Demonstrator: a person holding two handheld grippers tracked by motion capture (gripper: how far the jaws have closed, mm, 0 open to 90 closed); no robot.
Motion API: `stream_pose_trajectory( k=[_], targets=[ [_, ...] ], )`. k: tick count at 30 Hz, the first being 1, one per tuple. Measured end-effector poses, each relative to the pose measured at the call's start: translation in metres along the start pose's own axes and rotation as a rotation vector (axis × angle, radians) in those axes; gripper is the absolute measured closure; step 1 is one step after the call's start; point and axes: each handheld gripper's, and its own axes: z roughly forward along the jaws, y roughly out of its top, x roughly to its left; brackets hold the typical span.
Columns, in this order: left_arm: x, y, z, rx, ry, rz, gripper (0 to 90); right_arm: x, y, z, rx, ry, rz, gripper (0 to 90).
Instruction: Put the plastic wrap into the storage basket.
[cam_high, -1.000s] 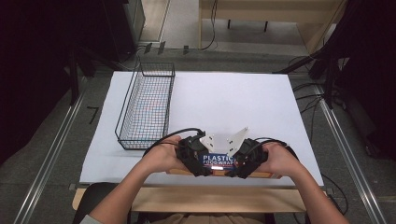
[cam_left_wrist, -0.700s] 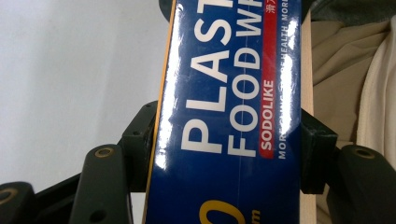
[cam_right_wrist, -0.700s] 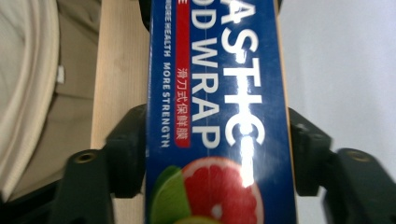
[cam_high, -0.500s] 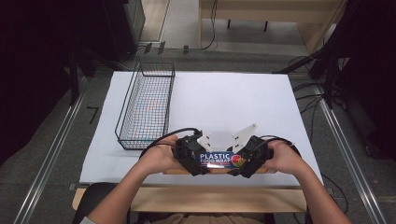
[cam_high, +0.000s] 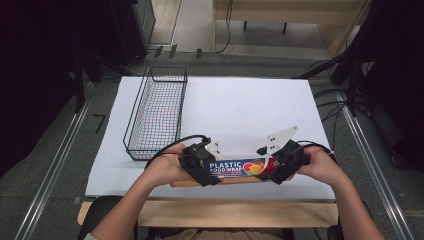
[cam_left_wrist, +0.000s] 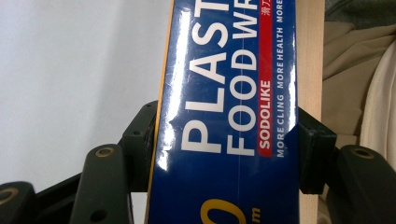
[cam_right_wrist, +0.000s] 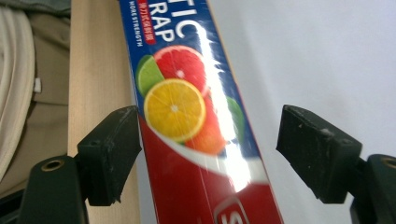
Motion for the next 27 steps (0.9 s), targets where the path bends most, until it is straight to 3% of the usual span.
stream_pose_trajectory(
  k=[5, 14, 18, 22, 26, 27],
  targets=[
    [0.003, -0.002, 0.001, -0.001, -0.006, -0.016, 39.3, -0.009, -0.007, -0.014, -0.03, -0.022, 0.046, 20.2],
    [0.005, -0.005, -0.004, -0.005, -0.013, -0.039, 39.3, -0.028, -0.021, -0.038, -0.116, -0.206, 0.182, 20.3],
    [0.007, -0.006, -0.009, -0.018, -0.016, -0.044, 39.3, -0.037, -0.031, -0.039, -0.133, -0.297, 0.224, 20.3],
    [0.008, -0.007, -0.013, -0.029, -0.012, -0.059, 39.3, -0.048, -0.041, -0.037, -0.141, -0.346, 0.296, 20.3],
    [0.007, -0.009, -0.017, -0.028, -0.005, -0.064, 39.3, -0.055, -0.05, -0.032, -0.133, -0.429, 0.321, 20.8],
    [0.008, -0.009, -0.018, -0.029, -0.006, -0.067, 39.3, -0.057, -0.052, -0.03, -0.132, -0.428, 0.335, 20.9]
  ],
)
